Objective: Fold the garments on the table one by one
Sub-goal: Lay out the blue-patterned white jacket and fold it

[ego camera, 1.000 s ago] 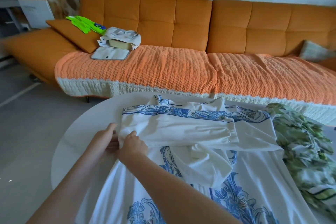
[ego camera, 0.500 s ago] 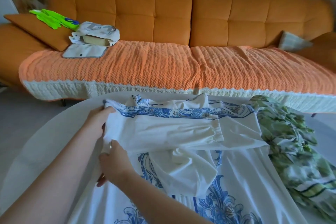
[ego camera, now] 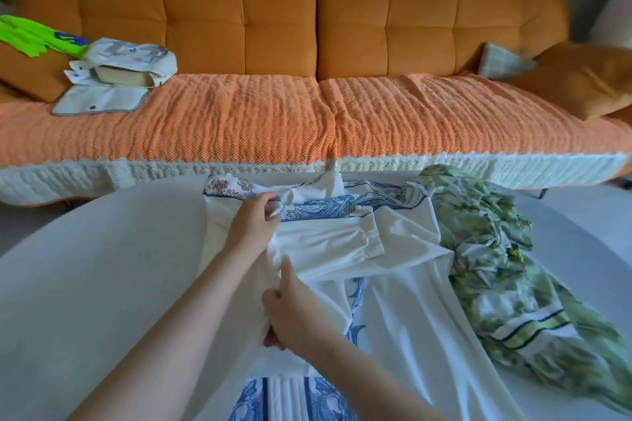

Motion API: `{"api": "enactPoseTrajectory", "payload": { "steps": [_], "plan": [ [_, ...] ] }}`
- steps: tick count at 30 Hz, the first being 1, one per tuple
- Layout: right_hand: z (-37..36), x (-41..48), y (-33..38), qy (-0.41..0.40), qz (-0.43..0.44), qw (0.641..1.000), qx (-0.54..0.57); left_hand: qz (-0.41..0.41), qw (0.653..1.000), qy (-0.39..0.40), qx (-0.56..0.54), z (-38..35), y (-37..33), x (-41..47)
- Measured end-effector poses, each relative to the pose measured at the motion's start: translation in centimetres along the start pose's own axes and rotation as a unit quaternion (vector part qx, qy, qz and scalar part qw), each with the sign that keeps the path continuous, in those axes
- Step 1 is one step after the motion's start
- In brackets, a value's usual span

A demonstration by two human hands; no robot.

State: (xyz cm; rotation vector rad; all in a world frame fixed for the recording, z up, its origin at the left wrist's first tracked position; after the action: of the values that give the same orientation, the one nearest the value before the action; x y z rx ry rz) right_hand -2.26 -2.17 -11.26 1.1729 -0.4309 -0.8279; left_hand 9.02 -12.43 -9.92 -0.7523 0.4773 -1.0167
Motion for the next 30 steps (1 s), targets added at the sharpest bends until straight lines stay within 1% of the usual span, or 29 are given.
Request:
{"api": "enactPoseTrajectory", "payload": {
  "steps": [1, 2, 3, 4, 6, 8, 9, 10, 11, 12, 13, 15, 16, 21, 24, 26, 27, 28, 29, 30],
  "plan": [
    [-0.1, -0.1, -0.2, 0.022, 0.0, 0.998, -0.061, 0.008, 0.999, 0.037, 0.004, -1.3, 0.4, -0.3],
    [-0.3, -0.1, -0.2, 0.039, 0.004, 0.992, -0.117, 0.012, 0.998, 0.056, 0.01, -2.0, 0.6, -0.6],
    [-0.3, -0.1, -0.1, 0.045, 0.006, 0.987, -0.157, 0.002, 0.999, 0.048, 0.012, -1.8, 0.6, -0.7],
    [-0.3, -0.1, -0.1, 0.044, 0.005, 0.984, -0.17, -0.018, 0.999, 0.023, 0.018, -1.1, 0.2, -0.7],
    [-0.2, 0.2, -0.4, 0.035, 0.008, 0.985, -0.168, -0.084, 0.992, -0.066, 0.067, 1.3, -0.3, -0.7],
    [-0.3, 0.4, -0.3, 0.021, 0.022, 0.984, -0.176, -0.162, 0.96, -0.153, 0.168, 3.3, -0.8, -0.7],
    [-0.5, 0.4, -0.3, 0.017, 0.032, 0.983, -0.182, -0.179, 0.946, -0.182, 0.201, 3.8, -0.5, -0.5],
    [-0.6, 0.5, -0.3, 0.014, 0.039, 0.981, -0.188, -0.165, 0.943, -0.187, 0.22, 4.0, -0.1, -0.2],
    [-0.7, 0.4, -0.3, 0.013, 0.045, 0.982, -0.185, -0.133, 0.95, -0.166, 0.228, 3.9, 0.4, 0.1],
    [-0.6, 0.4, -0.4, 0.012, 0.044, 0.982, -0.182, -0.099, 0.957, -0.124, 0.244, 3.1, 1.1, 0.5],
    [-0.7, 0.4, -0.5, 0.015, 0.042, 0.982, -0.182, -0.075, 0.954, -0.076, 0.28, 1.9, 1.9, 1.0],
    [-0.9, 0.4, -0.6, 0.027, 0.037, 0.982, -0.181, -0.045, 0.929, 0.004, 0.367, -0.5, 3.3, 1.6],
    [-0.9, 0.4, -0.8, 0.03, 0.028, 0.984, -0.175, -0.032, 0.923, 0.024, 0.383, -1.1, 3.8, 1.8],
    [-0.2, 0.4, -1.7, 0.038, -0.015, 0.987, -0.158, 0.017, 0.919, 0.032, 0.394, -2.5, 4.7, 3.1],
    [-0.2, 0.4, -1.8, 0.053, -0.025, 0.986, -0.158, 0.027, 0.916, 0.056, 0.397, -2.8, 5.0, 3.5],
    [-0.2, 0.3, -1.8, 0.048, -0.031, 0.987, -0.15, 0.033, 0.911, 0.076, 0.405, -2.9, 4.8, 3.4],
    [-0.2, 0.3, -1.8, 0.042, -0.033, 0.988, -0.148, 0.029, 0.915, 0.083, 0.395, -2.8, 4.4, 3.2],
    [0.0, 0.3, -1.8, 0.037, -0.033, 0.987, -0.151, 0.023, 0.927, 0.083, 0.364, -2.6, 3.7, 2.7],
    [0.1, 0.3, -1.8, 0.034, -0.031, 0.987, -0.151, 0.016, 0.948, 0.066, 0.31, -1.9, 2.9, 2.0],
    [0.1, 0.2, -1.8, 0.03, -0.029, 0.989, -0.143, 0.009, 0.97, 0.03, 0.242, -0.7, 2.2, 1.0]
  ]
}}
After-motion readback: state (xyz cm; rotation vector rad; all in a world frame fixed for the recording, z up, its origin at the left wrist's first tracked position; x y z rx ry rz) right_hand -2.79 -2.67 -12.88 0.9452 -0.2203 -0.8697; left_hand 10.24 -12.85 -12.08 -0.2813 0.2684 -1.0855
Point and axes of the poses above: each hand's wrist, its own x-axis towards the middle knuckle, its own z-axis out of the back of the hand, y = z × x, the point moved 9 cm from there along x, towards the middle knuckle, and after that the axes turned 12 degrees about z, right-handed, at the moved point
